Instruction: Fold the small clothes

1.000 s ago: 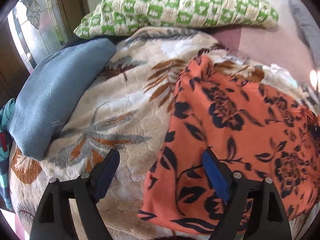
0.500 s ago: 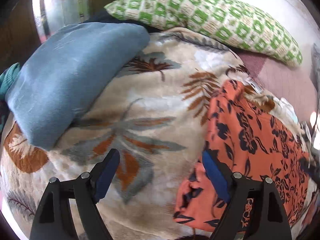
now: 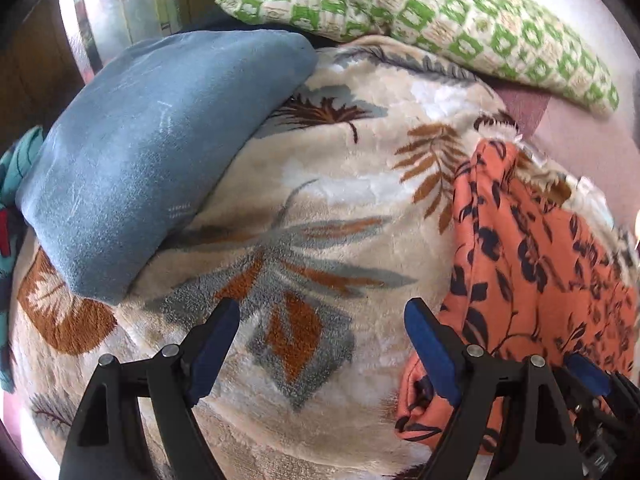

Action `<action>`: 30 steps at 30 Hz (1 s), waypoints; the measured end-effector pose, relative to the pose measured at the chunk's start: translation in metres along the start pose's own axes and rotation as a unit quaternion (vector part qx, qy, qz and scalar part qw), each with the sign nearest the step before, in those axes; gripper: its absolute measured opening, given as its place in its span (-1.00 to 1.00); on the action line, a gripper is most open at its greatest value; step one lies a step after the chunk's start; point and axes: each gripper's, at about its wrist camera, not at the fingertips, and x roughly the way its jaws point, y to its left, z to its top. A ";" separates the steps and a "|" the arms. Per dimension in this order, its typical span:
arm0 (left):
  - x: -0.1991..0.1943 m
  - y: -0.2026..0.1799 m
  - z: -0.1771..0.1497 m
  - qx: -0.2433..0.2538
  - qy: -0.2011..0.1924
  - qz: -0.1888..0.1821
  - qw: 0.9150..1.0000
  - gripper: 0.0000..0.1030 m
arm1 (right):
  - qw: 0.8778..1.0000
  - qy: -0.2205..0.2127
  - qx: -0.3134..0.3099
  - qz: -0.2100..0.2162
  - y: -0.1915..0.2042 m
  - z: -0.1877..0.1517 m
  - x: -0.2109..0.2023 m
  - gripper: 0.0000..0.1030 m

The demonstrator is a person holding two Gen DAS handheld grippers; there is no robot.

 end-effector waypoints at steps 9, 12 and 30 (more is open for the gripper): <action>-0.004 -0.007 0.003 -0.008 -0.004 -0.060 0.998 0.66 | 1.000 0.001 0.012 -0.026 -0.006 0.026 0.029 -0.04; -0.008 -0.015 0.002 -0.002 -0.012 -0.077 0.997 0.66 | 1.000 -0.014 0.028 -0.001 -0.011 0.026 -0.001 -0.04; -0.111 -0.151 -0.072 0.189 -0.182 -0.052 0.964 0.67 | 0.958 -0.207 0.153 -0.128 -0.134 -0.115 -0.197 0.20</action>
